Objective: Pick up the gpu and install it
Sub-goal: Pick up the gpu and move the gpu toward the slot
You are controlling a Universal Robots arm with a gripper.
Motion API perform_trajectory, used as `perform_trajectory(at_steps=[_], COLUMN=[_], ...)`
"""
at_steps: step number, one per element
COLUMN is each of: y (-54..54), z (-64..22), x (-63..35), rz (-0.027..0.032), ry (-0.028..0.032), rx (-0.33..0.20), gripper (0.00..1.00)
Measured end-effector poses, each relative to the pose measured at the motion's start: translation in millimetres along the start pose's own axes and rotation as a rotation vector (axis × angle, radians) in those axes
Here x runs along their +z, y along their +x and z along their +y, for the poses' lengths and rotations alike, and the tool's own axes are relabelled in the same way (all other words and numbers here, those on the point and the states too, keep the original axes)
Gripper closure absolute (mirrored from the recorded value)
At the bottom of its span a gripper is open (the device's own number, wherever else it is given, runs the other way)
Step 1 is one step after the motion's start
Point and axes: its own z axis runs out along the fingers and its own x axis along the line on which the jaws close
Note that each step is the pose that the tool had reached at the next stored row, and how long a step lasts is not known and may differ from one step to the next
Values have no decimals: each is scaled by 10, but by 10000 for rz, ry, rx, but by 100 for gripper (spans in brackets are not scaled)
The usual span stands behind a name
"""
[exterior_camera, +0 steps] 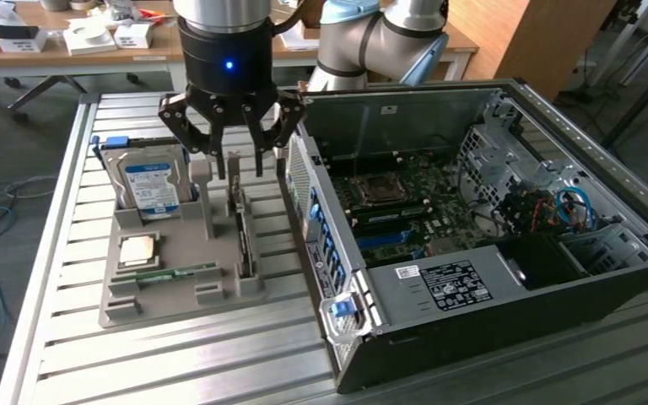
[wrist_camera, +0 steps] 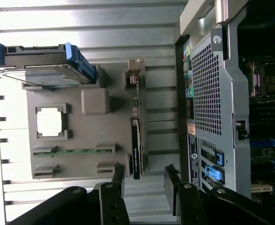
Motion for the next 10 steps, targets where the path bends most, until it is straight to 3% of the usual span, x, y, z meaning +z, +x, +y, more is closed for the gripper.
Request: perform_trajectory(at_steps=[10], y=[4], z=[-7], x=[181], rz=[1], ry=[1], rx=[0], gripper=[53])
